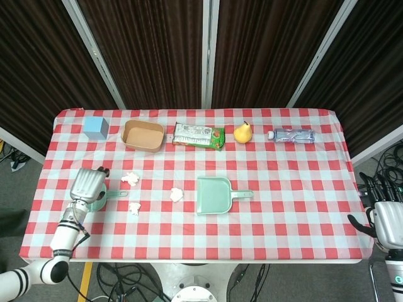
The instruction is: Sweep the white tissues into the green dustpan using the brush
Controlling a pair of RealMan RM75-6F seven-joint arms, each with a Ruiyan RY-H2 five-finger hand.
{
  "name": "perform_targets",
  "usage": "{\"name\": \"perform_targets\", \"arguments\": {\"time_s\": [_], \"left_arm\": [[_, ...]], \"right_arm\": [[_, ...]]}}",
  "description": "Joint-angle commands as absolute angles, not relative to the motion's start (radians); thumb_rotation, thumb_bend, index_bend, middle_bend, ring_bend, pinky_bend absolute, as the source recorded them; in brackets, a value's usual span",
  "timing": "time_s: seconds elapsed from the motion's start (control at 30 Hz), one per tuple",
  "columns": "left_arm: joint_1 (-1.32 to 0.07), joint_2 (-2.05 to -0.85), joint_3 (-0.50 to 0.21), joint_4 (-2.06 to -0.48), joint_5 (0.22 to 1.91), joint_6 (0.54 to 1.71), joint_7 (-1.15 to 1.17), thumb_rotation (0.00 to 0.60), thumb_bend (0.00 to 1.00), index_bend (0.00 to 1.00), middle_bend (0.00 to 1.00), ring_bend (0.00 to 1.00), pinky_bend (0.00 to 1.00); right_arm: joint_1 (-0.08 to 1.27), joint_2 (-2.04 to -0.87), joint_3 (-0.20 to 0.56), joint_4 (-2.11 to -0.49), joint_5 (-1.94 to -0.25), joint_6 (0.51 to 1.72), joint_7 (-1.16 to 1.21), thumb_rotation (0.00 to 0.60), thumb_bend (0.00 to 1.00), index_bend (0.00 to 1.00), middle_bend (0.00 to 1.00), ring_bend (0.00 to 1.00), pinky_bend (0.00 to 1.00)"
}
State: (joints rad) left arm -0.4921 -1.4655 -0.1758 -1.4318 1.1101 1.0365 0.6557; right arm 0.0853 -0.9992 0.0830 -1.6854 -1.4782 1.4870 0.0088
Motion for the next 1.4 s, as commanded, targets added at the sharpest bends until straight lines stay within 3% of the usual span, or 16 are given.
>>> {"name": "perform_targets", "arguments": {"time_s": [0.03,0.5,1.13,1.4], "left_arm": [[-0.527,-1.523,-0.173,-1.393,1.04,1.01,0.711,0.6,0.2,0.41,0.44,0.73,0.82],[-0.571,-1.606,-0.12,-1.308,0.929,0.981,0.786,0.6,0.22,0.41,0.48,0.73,0.83],[-0.608,-1.598,-0.09,-1.284,0.896,0.941,0.753,0.6,0.32,0.42,0.48,0.73,0.83],[-0.611,-1.598,-0.077,-1.278,0.914,0.951,0.727,0.6,0.33,0.47,0.53,0.73,0.83]], "right_arm": [[0.084,-1.0,0.082,-1.681,-1.474,1.483,0.013,0.6,0.08,0.06,0.14,0.0,0.08],[0.086,-1.003,0.085,-1.668,-1.46,1.467,0.024,0.6,0.08,0.06,0.14,0.0,0.08],[0.083,-1.008,0.086,-1.663,-1.443,1.455,0.024,0.6,0.08,0.06,0.14,0.0,0.08],[0.082,-1.008,0.086,-1.666,-1.439,1.45,0.019,0.6,0.08,0.06,0.14,0.0,0.08]]}}
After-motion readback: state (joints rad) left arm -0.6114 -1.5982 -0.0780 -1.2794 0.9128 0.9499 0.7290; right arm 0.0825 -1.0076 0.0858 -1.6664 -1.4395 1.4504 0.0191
